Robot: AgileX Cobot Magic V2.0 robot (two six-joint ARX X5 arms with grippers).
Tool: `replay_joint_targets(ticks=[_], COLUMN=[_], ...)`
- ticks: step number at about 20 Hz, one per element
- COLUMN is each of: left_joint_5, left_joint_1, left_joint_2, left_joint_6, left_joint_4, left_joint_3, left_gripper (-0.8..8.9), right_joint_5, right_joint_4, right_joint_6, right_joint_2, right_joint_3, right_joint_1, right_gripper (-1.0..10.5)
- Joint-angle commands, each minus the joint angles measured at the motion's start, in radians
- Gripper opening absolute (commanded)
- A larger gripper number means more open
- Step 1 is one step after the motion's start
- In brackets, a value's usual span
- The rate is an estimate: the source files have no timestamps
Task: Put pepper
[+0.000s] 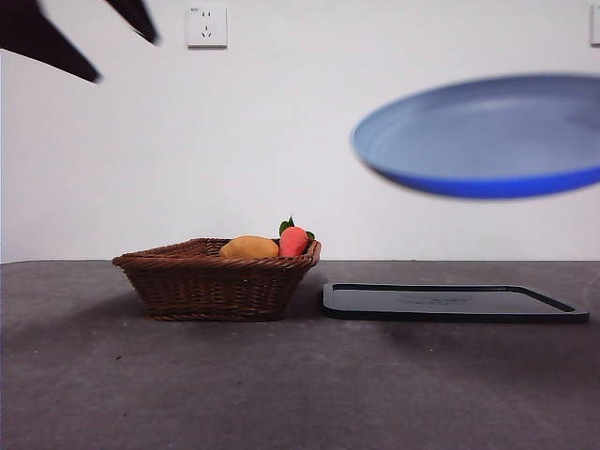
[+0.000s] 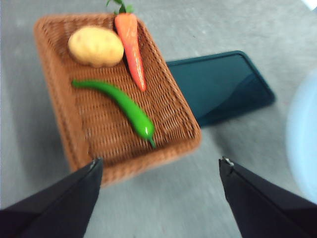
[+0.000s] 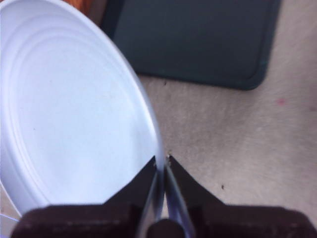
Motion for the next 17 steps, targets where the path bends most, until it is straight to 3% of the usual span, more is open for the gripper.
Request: replay_joint_targets(ticks=[1, 10, 17], left_joint_5=[-0.07, -0.198, -0.216], left_joint_1=[-0.048, -0.115, -0.115], left_joint_2=[0.156, 0.628, 0.801], left_joint_6=[-0.011, -0.05, -0.088], left_joint_4=[0.007, -0.019, 0.023], left_joint_3=[0.099, 0.426, 0.472], left_gripper=[4.1, 3.97, 3.97], right_joint_5=[0.001, 0.035, 0.045], right_joint_4=[-0.008, -0.099, -0.14], right_joint_6=[0.032, 0.05, 0.05], right_joint_2=[-0.057, -0.241, -0.295], right_joint_3=[0.01, 0.01, 0.01], right_joint_1=[-0.002, -0.002, -0.002], right_gripper=[0.1, 0.1, 0.1])
